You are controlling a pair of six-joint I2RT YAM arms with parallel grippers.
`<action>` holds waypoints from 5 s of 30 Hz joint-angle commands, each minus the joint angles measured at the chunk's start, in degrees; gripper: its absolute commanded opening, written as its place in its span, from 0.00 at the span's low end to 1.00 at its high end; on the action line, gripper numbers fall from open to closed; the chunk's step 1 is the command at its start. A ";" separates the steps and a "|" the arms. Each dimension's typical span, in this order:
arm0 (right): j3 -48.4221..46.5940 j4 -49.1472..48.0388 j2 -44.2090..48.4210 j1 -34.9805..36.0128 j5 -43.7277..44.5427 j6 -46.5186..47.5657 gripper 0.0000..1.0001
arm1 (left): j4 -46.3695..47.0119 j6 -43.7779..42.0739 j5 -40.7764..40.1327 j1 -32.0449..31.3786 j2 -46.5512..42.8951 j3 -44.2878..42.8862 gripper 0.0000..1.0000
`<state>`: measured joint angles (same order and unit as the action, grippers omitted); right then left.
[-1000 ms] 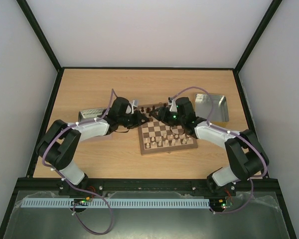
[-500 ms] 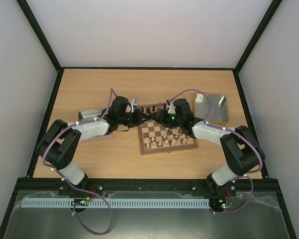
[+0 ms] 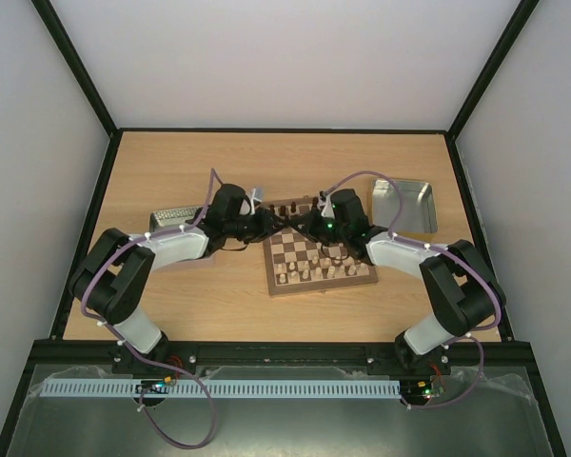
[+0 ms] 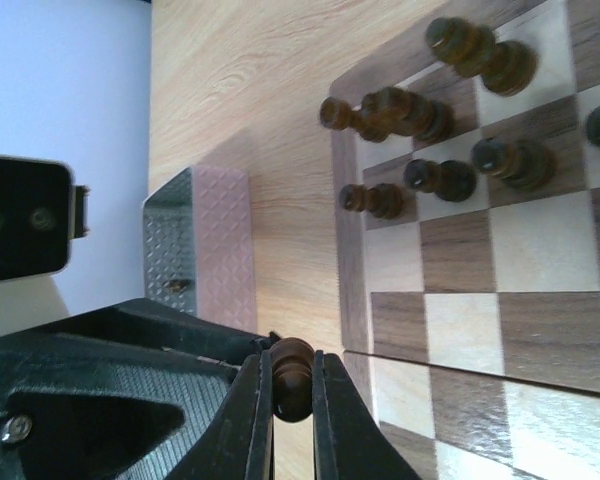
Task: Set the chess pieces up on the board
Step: Place the chess piece on the chessboard, then pick up the chess piece from the storage box.
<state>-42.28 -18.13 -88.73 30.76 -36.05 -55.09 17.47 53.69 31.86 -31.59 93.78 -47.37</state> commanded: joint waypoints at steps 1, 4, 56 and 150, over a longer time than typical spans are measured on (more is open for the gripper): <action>-2.17 5.45 1.46 0.26 6.54 4.87 0.02 | -2.91 -1.35 -2.87 -0.07 0.19 -1.28 0.31; -5.80 17.62 3.03 0.26 15.79 11.54 0.02 | -10.68 -4.34 -10.57 0.07 -1.53 -2.69 0.40; -28.11 43.93 -14.50 -7.12 38.97 27.80 0.15 | -23.69 -12.16 -23.51 10.15 -13.30 0.79 0.44; -15.88 34.66 5.50 -7.03 37.12 20.42 0.31 | -29.73 -14.07 -24.34 22.47 -0.91 -0.05 0.32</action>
<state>-58.61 17.26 -84.84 23.97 0.49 -33.95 -9.54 40.25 6.13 -8.67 94.45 -47.64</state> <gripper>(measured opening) 0.311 0.302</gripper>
